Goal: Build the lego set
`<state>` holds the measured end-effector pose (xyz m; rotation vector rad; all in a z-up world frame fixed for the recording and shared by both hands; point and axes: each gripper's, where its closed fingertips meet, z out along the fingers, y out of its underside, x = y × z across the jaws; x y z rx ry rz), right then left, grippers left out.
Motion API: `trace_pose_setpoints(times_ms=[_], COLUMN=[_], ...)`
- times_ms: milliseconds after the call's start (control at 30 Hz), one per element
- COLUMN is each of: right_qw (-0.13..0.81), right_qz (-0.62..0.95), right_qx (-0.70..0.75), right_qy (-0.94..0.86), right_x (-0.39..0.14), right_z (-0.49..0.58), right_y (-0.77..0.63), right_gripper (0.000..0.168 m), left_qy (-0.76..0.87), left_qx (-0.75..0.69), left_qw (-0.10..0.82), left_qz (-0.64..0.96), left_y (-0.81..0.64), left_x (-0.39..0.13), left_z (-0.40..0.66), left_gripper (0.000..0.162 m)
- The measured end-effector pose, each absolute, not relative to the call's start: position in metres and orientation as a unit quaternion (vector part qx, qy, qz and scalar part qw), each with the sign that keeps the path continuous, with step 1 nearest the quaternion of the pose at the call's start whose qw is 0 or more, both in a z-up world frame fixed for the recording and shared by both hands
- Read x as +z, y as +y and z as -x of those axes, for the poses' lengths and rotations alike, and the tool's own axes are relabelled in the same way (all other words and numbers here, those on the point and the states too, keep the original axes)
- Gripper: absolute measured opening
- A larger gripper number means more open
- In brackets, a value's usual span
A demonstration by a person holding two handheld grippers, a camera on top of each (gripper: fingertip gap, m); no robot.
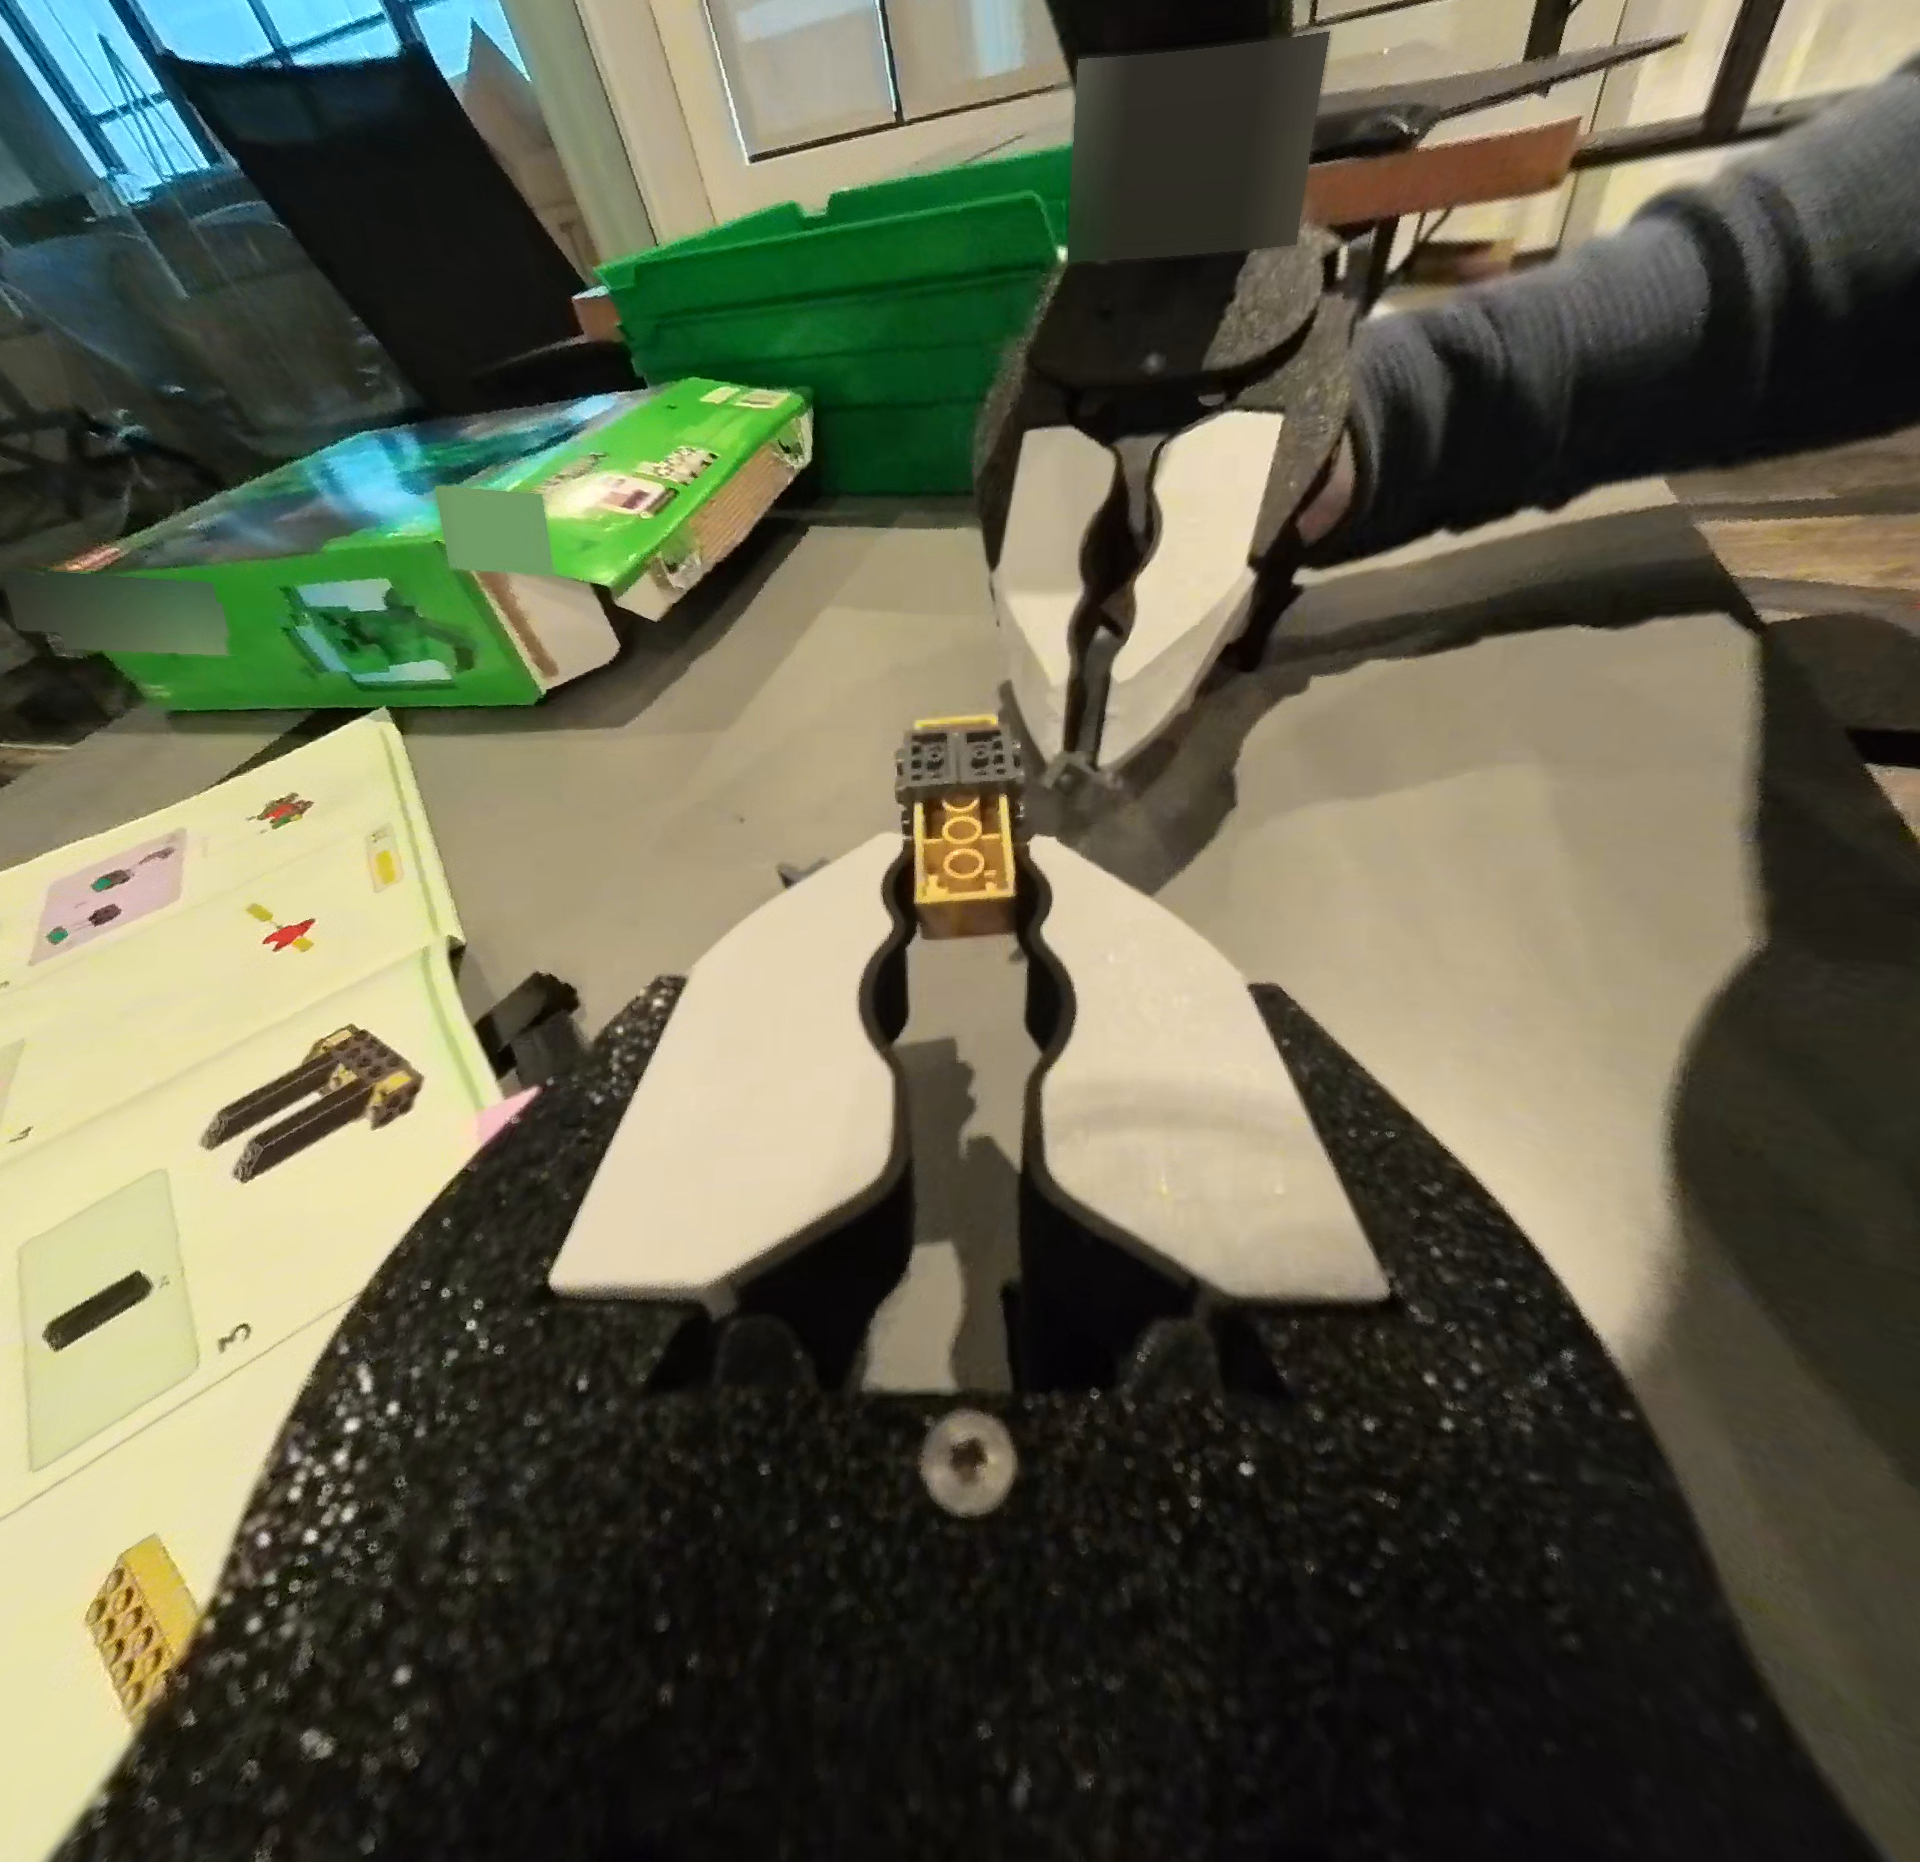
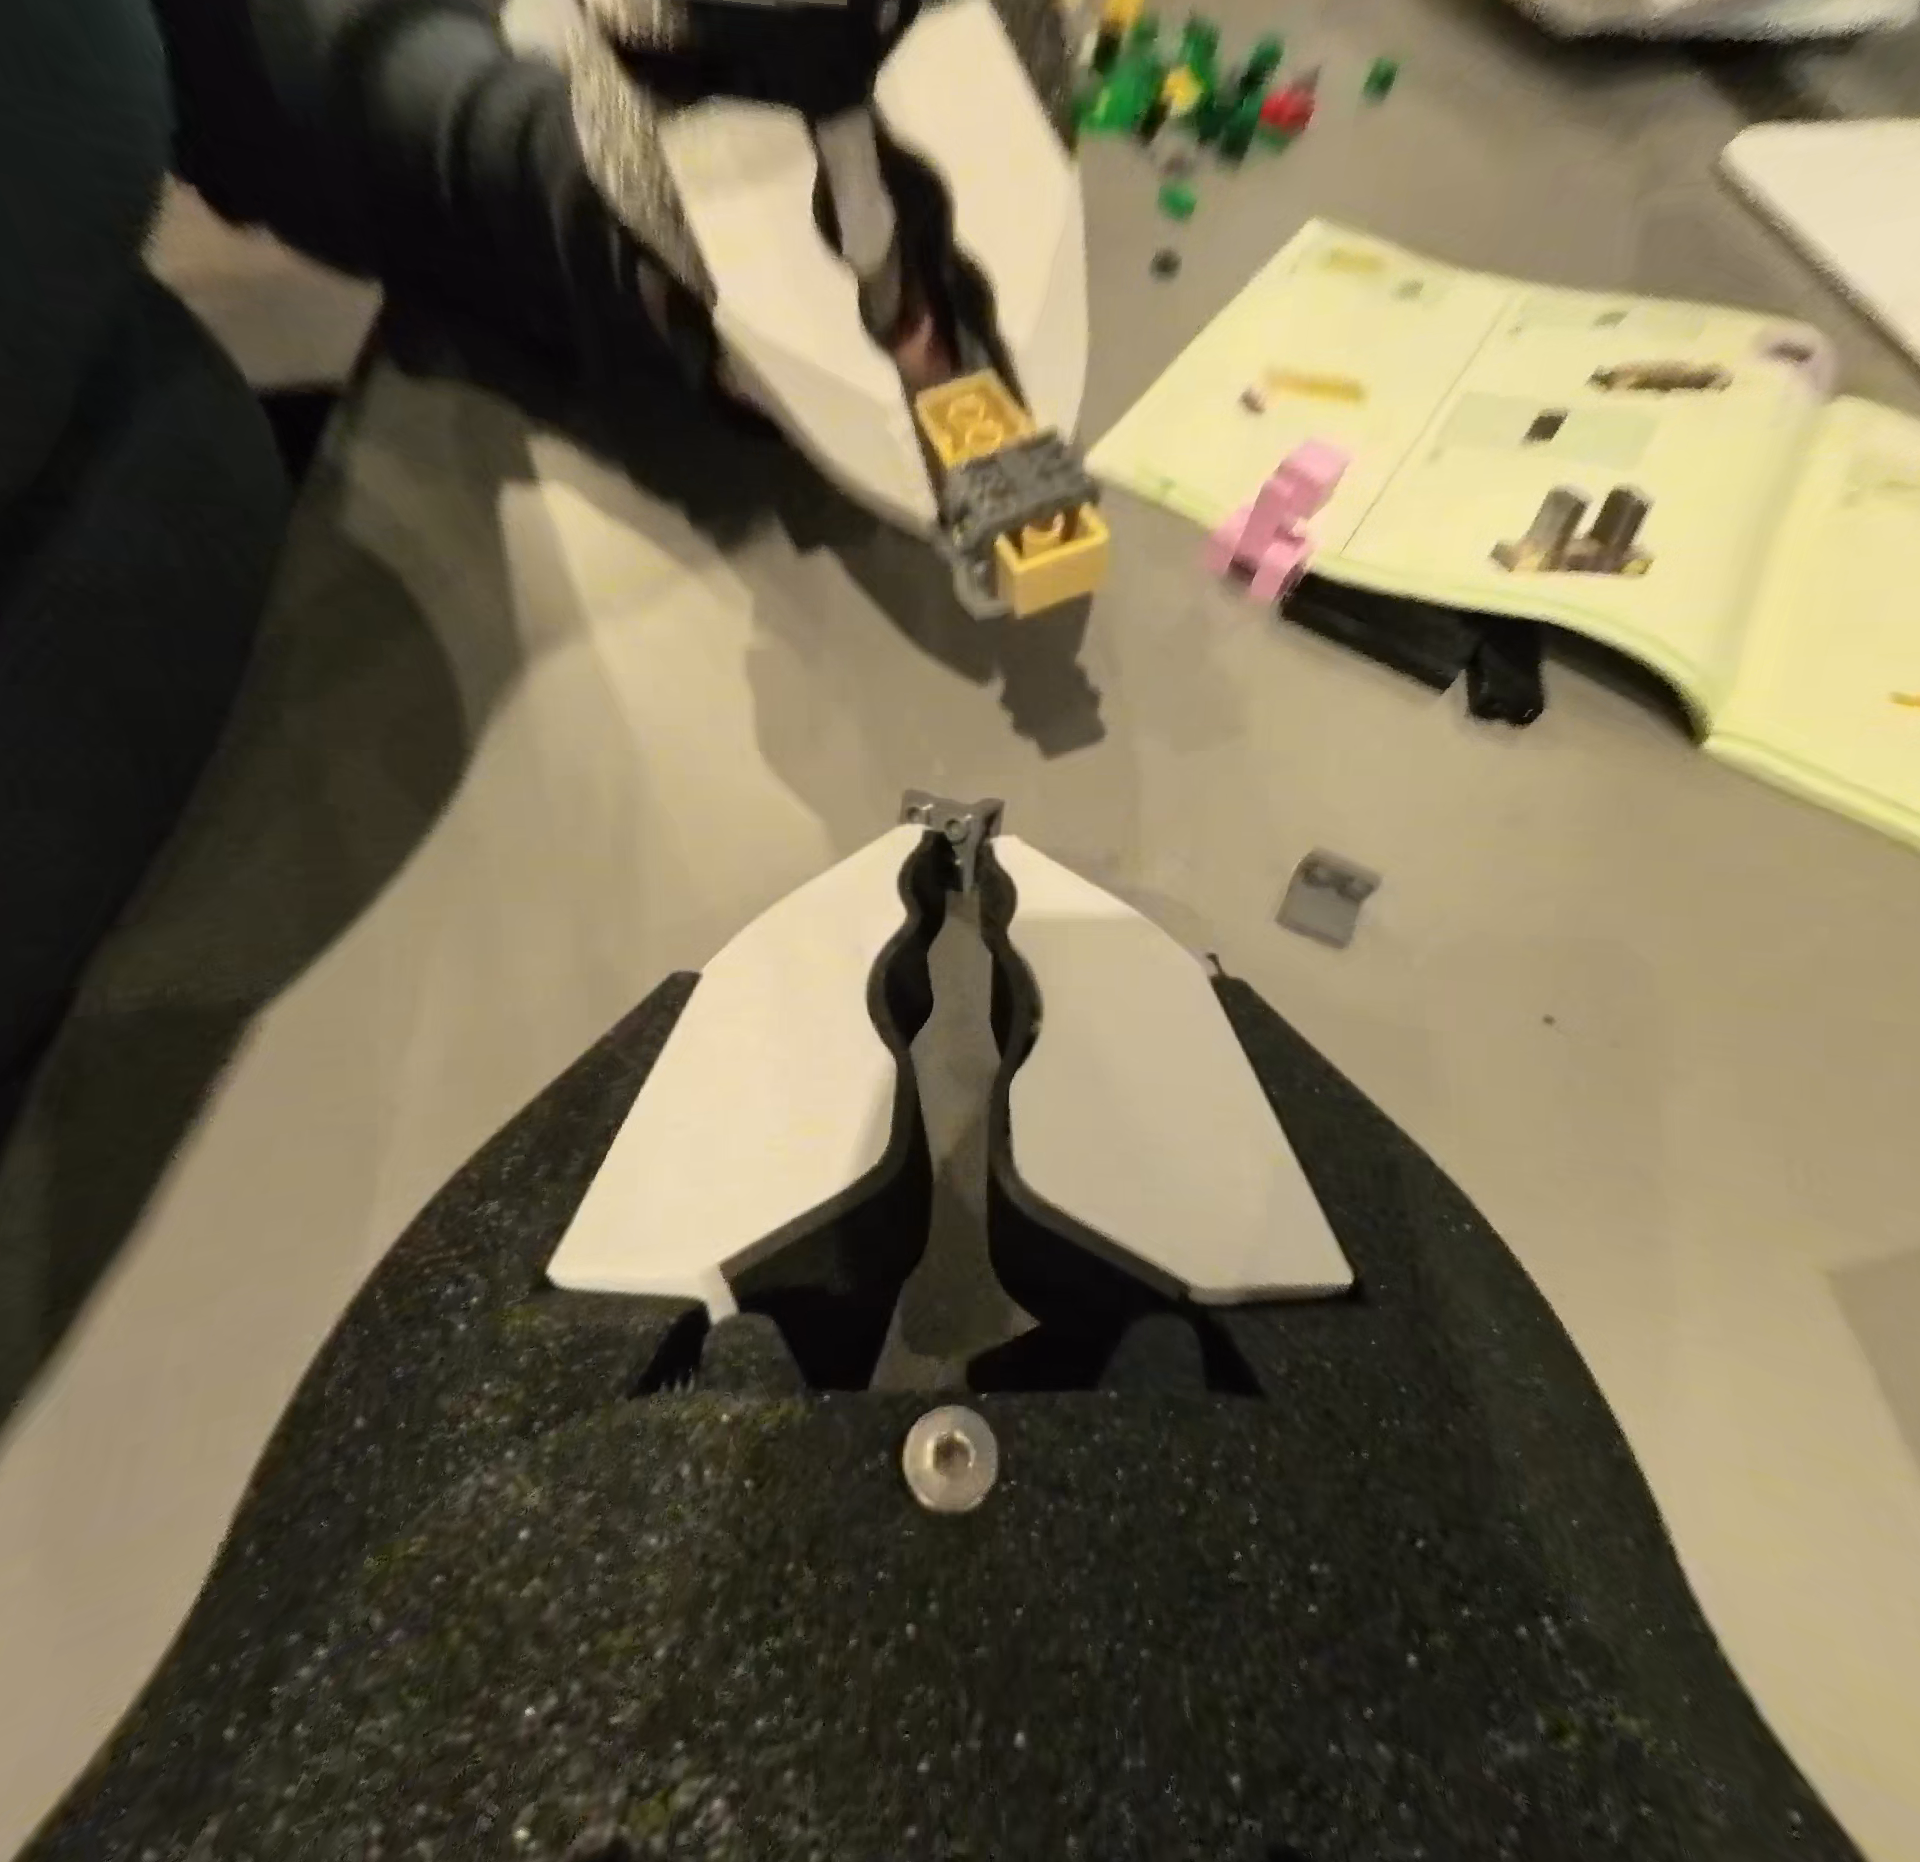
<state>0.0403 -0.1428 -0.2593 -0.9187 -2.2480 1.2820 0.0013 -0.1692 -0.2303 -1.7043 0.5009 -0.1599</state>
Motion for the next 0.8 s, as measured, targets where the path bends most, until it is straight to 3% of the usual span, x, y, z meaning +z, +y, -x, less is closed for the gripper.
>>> trace_pose_setpoints(times_ms=[33,333,800], right_qw=[0.206,0.231,0.220], right_qz=[0.330,0.328,0.309], right_qx=[0.481,0.626,0.644], right_qy=[-0.786,-0.668,-0.665], right_x=[-0.252,-0.214,-0.208], right_z=[-0.037,-0.023,-0.018], right_y=[-0.144,-0.146,-0.154], right_gripper=[0.005,0.005,0.005], left_qy=[0.214,0.196,0.225], left_qx=[-0.073,-0.113,-0.107], left_qw=[0.632,0.643,0.647], left_qz=[0.741,0.732,0.721], left_y=[-0.169,-0.171,-0.173], left_x=[-0.228,-0.223,-0.222], left_z=[-0.001,0.002,-0.004], left_gripper=[0.017,0.017,0.017])
